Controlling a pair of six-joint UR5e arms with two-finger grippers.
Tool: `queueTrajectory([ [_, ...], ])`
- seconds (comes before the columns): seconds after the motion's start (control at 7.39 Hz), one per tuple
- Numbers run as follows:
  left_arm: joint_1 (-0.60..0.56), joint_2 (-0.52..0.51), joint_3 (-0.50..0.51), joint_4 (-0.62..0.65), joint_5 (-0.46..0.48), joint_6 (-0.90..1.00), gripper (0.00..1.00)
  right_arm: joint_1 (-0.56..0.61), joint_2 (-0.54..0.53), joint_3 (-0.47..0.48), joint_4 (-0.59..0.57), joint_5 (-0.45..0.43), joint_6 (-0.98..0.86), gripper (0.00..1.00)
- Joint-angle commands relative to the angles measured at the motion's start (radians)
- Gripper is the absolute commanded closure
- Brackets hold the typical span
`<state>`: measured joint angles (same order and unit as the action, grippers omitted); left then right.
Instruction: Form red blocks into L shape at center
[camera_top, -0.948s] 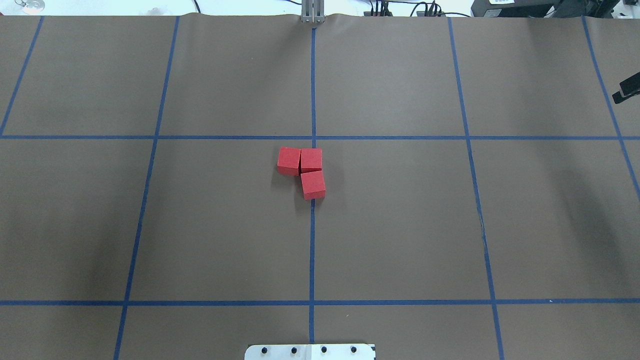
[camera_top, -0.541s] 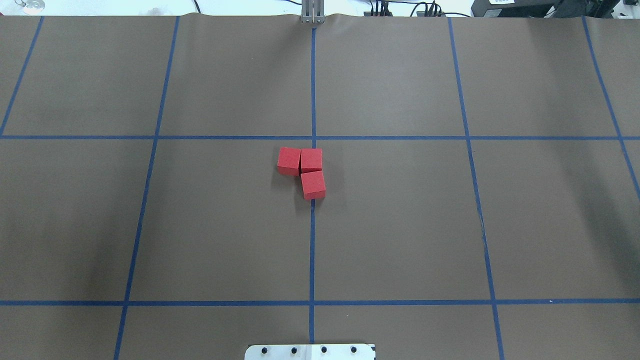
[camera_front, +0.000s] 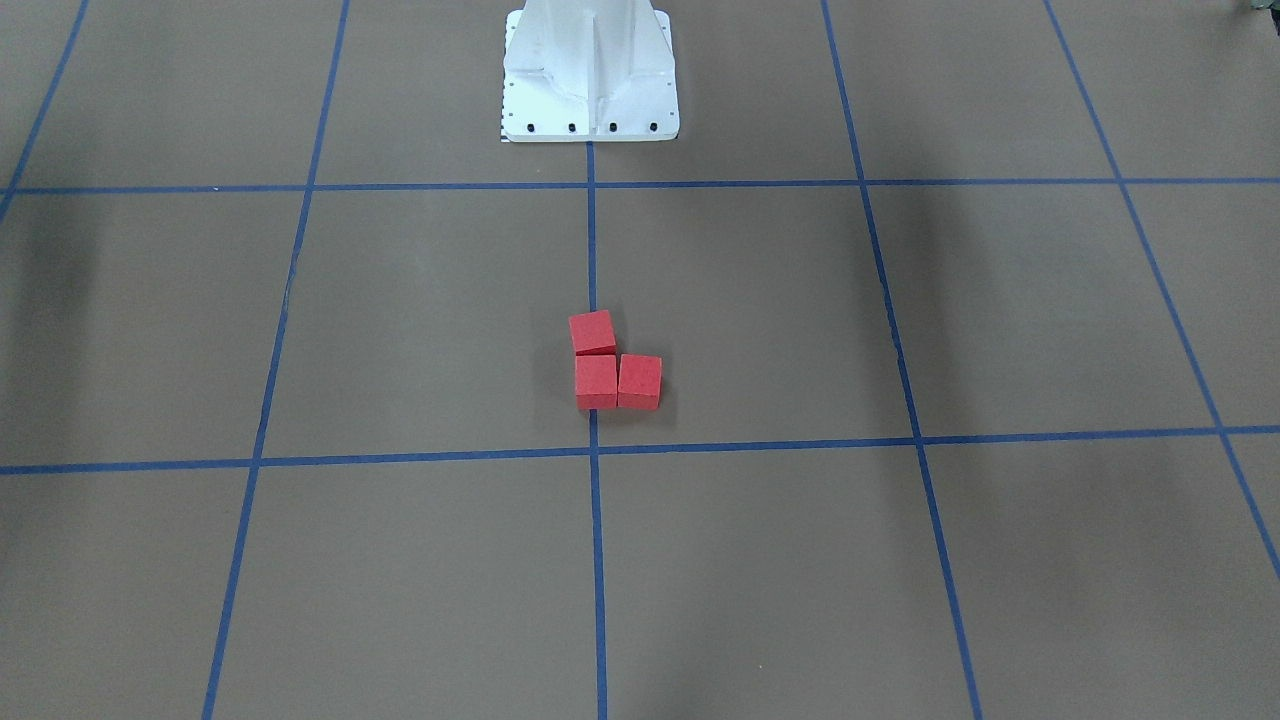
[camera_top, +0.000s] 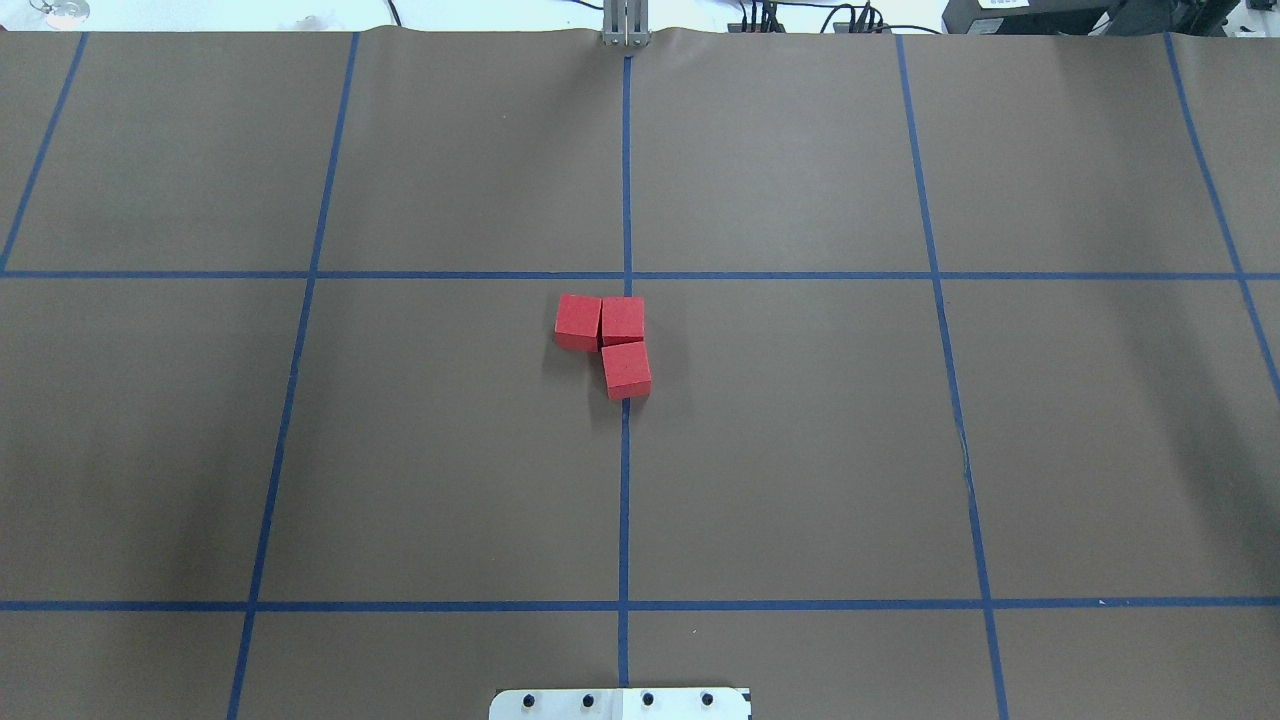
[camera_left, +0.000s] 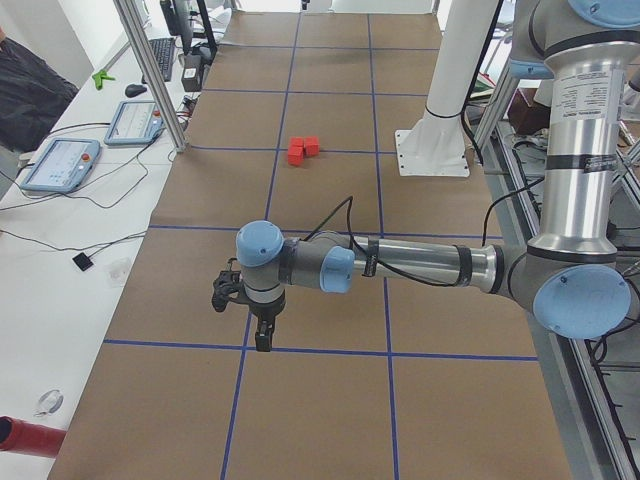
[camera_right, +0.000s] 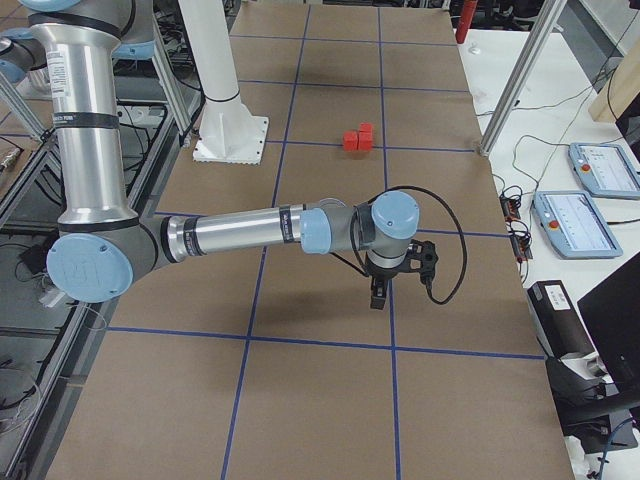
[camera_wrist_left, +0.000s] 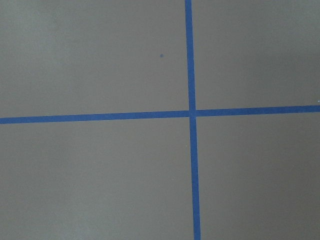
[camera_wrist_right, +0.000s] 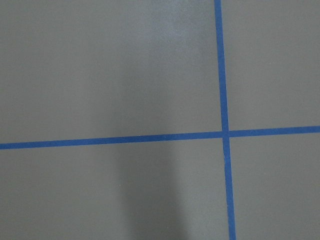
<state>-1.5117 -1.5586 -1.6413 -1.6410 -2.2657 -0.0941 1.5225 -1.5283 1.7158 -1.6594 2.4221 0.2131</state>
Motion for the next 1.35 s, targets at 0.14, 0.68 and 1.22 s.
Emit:
queueTrajectory([
  [0.14, 0.001, 0.000, 0.006, 0.006, -0.012, -0.001, 0.00, 0.001, -0.013, 0.018, -0.023, -0.006, -0.055, 0.01],
  [0.68, -0.004, 0.000, -0.012, 0.012, -0.067, 0.002, 0.00, 0.001, -0.044, 0.010, -0.019, -0.006, -0.141, 0.01],
  [1.22, -0.018, 0.008, -0.064, 0.012, -0.064, 0.007, 0.00, 0.001, -0.041, 0.011, -0.017, -0.006, -0.140, 0.01],
])
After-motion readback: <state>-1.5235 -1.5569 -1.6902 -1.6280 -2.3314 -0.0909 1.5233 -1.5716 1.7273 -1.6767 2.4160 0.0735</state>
